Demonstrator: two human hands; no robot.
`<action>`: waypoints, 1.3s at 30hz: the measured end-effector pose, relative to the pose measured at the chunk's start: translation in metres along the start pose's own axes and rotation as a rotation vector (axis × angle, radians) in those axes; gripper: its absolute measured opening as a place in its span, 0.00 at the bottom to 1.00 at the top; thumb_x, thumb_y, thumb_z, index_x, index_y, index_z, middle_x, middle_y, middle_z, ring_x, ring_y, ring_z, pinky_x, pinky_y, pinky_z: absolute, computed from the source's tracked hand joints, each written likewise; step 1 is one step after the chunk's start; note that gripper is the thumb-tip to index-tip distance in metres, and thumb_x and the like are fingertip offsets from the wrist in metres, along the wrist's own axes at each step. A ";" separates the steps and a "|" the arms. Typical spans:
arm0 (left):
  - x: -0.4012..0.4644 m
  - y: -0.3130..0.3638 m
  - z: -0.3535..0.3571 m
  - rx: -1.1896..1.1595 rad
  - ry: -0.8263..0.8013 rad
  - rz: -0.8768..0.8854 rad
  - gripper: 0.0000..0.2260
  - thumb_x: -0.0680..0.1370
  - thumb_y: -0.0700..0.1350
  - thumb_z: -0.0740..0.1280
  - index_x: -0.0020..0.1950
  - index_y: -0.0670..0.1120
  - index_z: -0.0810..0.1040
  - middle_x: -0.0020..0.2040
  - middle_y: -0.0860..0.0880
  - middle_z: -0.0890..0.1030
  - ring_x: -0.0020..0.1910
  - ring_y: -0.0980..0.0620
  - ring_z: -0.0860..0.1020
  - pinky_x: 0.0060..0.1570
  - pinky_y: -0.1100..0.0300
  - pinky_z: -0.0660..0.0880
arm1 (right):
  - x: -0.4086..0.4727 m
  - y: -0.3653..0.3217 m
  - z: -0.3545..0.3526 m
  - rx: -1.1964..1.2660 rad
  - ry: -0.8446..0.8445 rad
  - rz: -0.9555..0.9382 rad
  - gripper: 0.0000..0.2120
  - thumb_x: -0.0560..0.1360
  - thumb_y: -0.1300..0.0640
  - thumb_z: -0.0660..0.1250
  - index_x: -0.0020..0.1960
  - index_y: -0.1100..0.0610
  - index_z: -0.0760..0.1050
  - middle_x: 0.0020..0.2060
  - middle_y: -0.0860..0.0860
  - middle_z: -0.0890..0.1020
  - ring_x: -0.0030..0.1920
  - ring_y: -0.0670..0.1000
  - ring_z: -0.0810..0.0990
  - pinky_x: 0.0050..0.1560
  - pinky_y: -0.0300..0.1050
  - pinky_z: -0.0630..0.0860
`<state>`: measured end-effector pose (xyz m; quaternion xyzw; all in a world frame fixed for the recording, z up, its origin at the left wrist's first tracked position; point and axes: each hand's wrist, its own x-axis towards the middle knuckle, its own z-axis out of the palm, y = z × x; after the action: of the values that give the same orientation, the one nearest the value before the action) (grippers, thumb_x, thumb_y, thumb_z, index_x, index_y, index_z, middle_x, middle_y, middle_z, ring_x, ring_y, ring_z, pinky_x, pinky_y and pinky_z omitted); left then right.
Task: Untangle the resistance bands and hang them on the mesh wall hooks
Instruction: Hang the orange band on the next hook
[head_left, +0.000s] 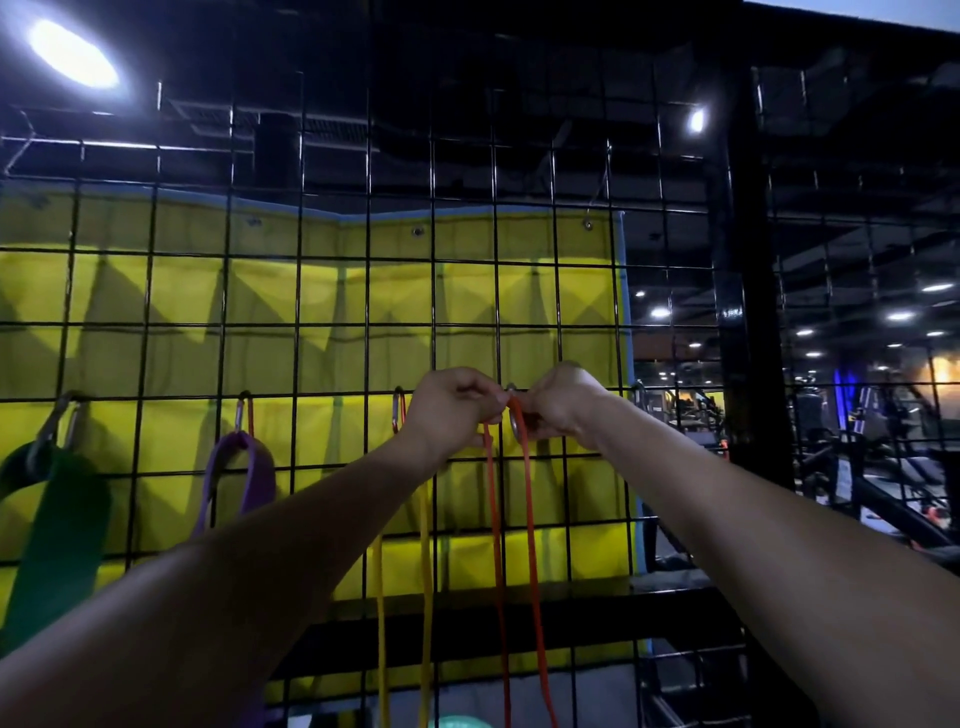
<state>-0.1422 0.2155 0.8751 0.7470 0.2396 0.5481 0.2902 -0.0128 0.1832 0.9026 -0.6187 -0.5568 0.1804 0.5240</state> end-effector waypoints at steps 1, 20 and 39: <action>0.002 0.001 0.001 0.021 0.008 0.003 0.02 0.75 0.39 0.68 0.46 0.42 0.79 0.42 0.44 0.80 0.42 0.51 0.80 0.39 0.56 0.80 | 0.001 0.001 -0.001 -0.022 0.003 -0.008 0.11 0.75 0.55 0.68 0.43 0.63 0.75 0.37 0.59 0.80 0.35 0.54 0.80 0.48 0.47 0.80; 0.012 -0.004 -0.001 0.494 -0.100 0.159 0.05 0.73 0.35 0.67 0.42 0.38 0.83 0.38 0.38 0.82 0.29 0.53 0.74 0.36 0.54 0.78 | 0.007 0.007 -0.002 0.038 0.018 0.003 0.13 0.73 0.53 0.70 0.39 0.62 0.74 0.34 0.57 0.81 0.34 0.54 0.80 0.43 0.46 0.80; -0.014 -0.022 0.016 0.081 -0.055 -0.032 0.04 0.74 0.35 0.67 0.44 0.36 0.81 0.37 0.36 0.80 0.35 0.46 0.77 0.35 0.59 0.76 | -0.005 0.028 0.008 0.003 0.124 -0.139 0.19 0.76 0.49 0.65 0.30 0.56 0.73 0.31 0.54 0.76 0.33 0.52 0.72 0.41 0.47 0.72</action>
<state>-0.1315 0.2195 0.8464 0.7690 0.2655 0.5124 0.2751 -0.0065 0.1873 0.8742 -0.5879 -0.5646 0.1058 0.5695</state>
